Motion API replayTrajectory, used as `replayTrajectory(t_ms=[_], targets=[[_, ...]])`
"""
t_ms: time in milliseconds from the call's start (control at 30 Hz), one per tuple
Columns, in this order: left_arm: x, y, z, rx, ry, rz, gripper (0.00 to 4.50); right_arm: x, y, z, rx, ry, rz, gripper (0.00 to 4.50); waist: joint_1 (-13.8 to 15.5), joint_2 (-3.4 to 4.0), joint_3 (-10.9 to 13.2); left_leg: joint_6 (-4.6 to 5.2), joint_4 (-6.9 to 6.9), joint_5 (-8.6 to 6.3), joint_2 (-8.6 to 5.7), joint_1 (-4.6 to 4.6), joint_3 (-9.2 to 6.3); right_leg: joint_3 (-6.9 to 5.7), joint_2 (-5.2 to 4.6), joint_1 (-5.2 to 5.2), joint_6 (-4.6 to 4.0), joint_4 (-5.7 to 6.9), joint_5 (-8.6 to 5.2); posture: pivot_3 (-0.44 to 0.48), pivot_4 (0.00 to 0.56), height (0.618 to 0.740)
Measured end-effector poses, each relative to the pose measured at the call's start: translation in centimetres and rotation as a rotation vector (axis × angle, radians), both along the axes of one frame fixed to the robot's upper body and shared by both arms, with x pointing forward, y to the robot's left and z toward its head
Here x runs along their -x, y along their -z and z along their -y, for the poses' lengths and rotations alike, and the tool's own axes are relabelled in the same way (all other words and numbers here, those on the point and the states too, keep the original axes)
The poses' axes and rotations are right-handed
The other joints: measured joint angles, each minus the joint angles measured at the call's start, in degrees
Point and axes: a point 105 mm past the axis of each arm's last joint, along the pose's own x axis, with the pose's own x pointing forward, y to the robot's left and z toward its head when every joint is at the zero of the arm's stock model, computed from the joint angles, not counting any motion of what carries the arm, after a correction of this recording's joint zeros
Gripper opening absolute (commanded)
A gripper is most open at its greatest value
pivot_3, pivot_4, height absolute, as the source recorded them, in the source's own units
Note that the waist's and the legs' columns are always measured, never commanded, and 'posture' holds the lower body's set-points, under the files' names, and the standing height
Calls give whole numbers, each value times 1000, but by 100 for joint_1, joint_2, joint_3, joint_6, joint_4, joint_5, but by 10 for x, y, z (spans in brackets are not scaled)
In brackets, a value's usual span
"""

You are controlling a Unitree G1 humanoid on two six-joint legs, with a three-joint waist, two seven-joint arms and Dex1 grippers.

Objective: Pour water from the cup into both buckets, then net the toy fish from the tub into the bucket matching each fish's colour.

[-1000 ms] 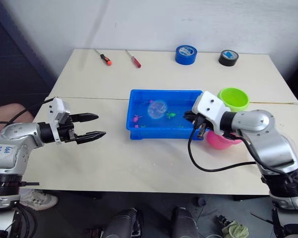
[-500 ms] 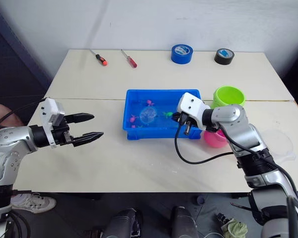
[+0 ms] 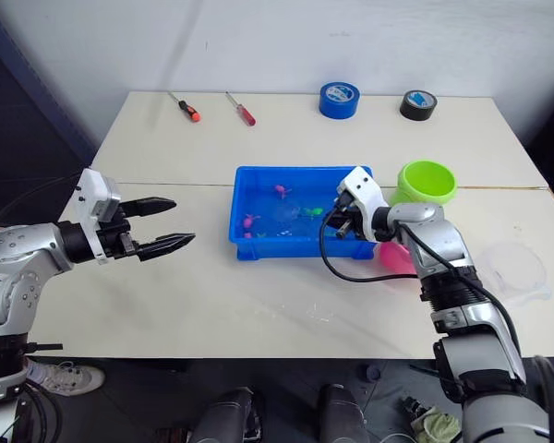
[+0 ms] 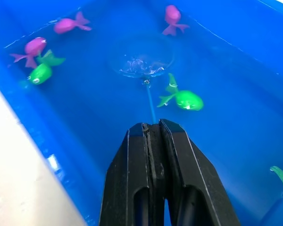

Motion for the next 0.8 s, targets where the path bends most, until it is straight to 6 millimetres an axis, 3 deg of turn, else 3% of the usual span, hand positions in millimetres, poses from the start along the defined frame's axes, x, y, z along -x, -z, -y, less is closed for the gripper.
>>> replayTrajectory(t_ms=[233, 800], targets=[[-1, 1, 2, 13, -3, 2, 4465, -12, -12, -6, -35, 38, 40, 0, -29, 2, 1, -2, -2, 1, 0, -2, -2, 0, 1, -3, 0, 2, 0, 0, 150, 740], [-4, -3, 7, 8, 17, 40, 4465, 2, 4, -4, -47, -8, -101, 0, -103, 2, 1, -3, -7, 0, 0, -3, -3, -1, 0, -5, 0, 1, 0, 0, 150, 740]])
